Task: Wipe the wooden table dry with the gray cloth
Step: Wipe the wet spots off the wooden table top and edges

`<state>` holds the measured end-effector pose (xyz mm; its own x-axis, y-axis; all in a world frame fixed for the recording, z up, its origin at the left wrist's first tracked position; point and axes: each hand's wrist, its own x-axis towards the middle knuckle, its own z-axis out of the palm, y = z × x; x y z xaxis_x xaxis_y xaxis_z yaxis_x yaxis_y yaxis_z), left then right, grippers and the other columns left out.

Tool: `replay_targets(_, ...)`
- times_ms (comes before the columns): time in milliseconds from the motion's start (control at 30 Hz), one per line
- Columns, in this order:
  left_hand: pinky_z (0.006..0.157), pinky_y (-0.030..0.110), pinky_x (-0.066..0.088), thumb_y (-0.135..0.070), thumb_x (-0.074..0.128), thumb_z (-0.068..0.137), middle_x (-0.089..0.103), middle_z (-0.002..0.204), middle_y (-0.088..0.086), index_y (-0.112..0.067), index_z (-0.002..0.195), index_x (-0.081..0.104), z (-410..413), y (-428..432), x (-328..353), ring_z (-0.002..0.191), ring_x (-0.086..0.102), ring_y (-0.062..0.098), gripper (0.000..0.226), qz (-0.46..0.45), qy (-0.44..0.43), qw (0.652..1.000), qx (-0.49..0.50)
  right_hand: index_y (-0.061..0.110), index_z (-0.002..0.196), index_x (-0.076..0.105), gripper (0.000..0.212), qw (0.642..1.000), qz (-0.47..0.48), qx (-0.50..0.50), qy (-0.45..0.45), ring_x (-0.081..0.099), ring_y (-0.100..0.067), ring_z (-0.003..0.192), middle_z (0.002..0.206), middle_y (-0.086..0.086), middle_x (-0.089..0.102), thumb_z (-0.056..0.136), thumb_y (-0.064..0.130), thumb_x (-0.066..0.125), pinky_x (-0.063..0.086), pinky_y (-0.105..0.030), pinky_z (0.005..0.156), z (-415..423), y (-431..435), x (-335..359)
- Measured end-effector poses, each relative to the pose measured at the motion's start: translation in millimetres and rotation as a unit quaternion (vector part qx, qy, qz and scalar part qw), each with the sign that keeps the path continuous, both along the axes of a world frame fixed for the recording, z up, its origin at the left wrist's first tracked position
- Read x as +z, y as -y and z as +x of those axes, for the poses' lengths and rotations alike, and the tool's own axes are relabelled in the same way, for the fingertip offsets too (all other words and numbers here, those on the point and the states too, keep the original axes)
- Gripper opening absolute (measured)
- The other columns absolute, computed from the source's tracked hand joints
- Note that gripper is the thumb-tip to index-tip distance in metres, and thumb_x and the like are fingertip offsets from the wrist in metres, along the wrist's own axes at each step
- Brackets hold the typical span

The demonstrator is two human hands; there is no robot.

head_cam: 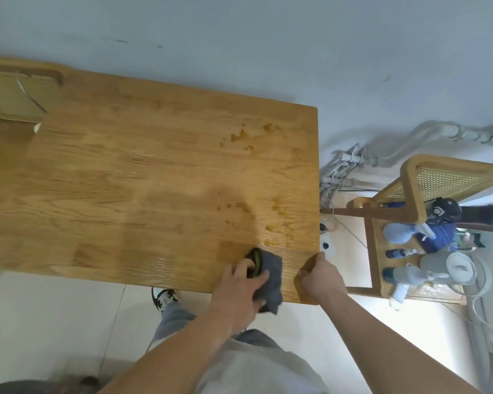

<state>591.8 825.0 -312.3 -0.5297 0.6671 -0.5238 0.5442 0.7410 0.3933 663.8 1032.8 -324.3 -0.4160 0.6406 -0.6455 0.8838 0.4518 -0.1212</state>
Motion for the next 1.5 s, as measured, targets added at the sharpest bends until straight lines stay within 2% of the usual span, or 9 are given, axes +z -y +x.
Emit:
replay_targets(100,0.107,0.042,0.041,-0.045,0.053,0.102,0.022,0.151,-0.005,-0.046,0.154,0.03,-23,12,-5,0.135,0.027,0.026,0.057,-0.004,-0.046,0.997,-0.054,0.009,0.13,0.041,0.044,1.0,-0.002,0.012,0.006,0.066,-0.03,0.104,0.115,-0.008,0.066,0.096,0.03,0.061,0.057,-0.041,0.082,-3,-3,-1)
replay_targets(300,0.098,0.041,0.045,-0.052,0.047,0.101,0.036,0.142,0.005,-0.033,0.156,0.031,-43,29,-5,0.124,0.037,0.03,0.06,-0.078,-0.146,0.974,0.157,0.006,0.13,0.04,0.045,0.999,0.001,0.018,0.031,0.065,-0.031,0.105,0.116,-0.01,0.064,0.097,0.028,0.06,0.052,-0.037,0.077,-9,-1,-2)
replay_targets(567,0.109,0.049,0.042,-0.045,0.053,0.102,0.03,0.144,0.001,-0.04,0.156,0.027,-35,17,2,0.133,0.028,0.029,0.06,-0.019,-0.078,0.988,-0.13,0.005,0.13,0.044,0.044,0.999,-0.007,0.024,0.043,0.066,-0.031,0.109,0.122,-0.012,0.066,0.097,0.029,0.062,0.056,-0.042,0.089,-14,-5,-1)
replay_targets(800,0.096,0.04,0.05,-0.047,0.047,0.103,0.031,0.148,0.006,-0.032,0.158,0.029,-60,26,-6,0.122,0.038,0.031,0.06,-0.068,-0.133,0.968,0.204,0.005,0.129,0.042,0.045,0.999,-0.011,0.023,0.044,0.066,-0.033,0.111,0.121,-0.013,0.066,0.096,0.028,0.061,0.055,-0.043,0.091,-15,-4,0)
replay_targets(1033,0.097,0.046,0.049,-0.035,0.053,0.103,0.026,0.146,0.005,-0.035,0.153,0.028,-1,-18,4,0.13,0.028,0.033,0.056,-0.006,-0.052,0.981,-0.189,0.009,0.129,0.041,0.06,0.998,-0.029,0.01,0.062,0.067,-0.031,0.106,0.118,-0.01,0.066,0.086,0.036,0.072,0.057,-0.042,0.087,-18,-7,1)
replay_targets(1133,0.102,0.048,0.048,-0.034,0.057,0.102,0.027,0.146,0.001,-0.039,0.153,0.028,-28,-10,0,0.131,0.029,0.03,0.06,-0.015,-0.077,0.98,-0.181,0.01,0.128,0.043,0.052,0.998,-0.033,-0.003,0.058,0.067,-0.029,0.101,0.112,-0.008,0.065,0.089,0.033,0.068,0.058,-0.044,0.09,-21,-9,1)
replay_targets(1333,0.091,0.04,0.054,-0.043,0.051,0.103,0.035,0.138,0.005,-0.027,0.151,0.038,-85,9,6,0.123,0.043,0.027,0.053,-0.057,-0.125,0.988,0.068,0.014,0.119,0.051,0.039,0.997,-0.048,0.003,0.059,0.066,-0.023,0.095,0.101,0.001,0.064,0.087,0.031,0.066,0.058,-0.039,0.085,-24,-11,10)
replay_targets(1400,0.094,0.039,0.052,-0.037,0.05,0.104,0.031,0.144,0.011,-0.018,0.157,0.026,-73,-3,11,0.128,0.04,0.032,0.061,-0.091,-0.142,0.985,0.045,0.014,0.118,0.058,0.041,0.994,-0.076,0.012,0.081,0.065,-0.022,0.097,0.097,0.003,0.064,0.084,0.026,0.078,0.058,-0.036,0.085,-31,-26,19)
replay_targets(1500,0.098,0.041,0.048,-0.029,0.052,0.104,0.028,0.149,0.013,-0.012,0.16,0.014,-60,-13,8,0.132,0.034,0.035,0.07,-0.057,-0.133,0.983,-0.111,0.006,0.134,0.058,0.069,0.99,-0.086,0.004,0.107,0.063,-0.027,0.115,0.121,-0.007,0.066,0.078,0.031,0.089,0.054,-0.039,0.099,-47,-51,32)
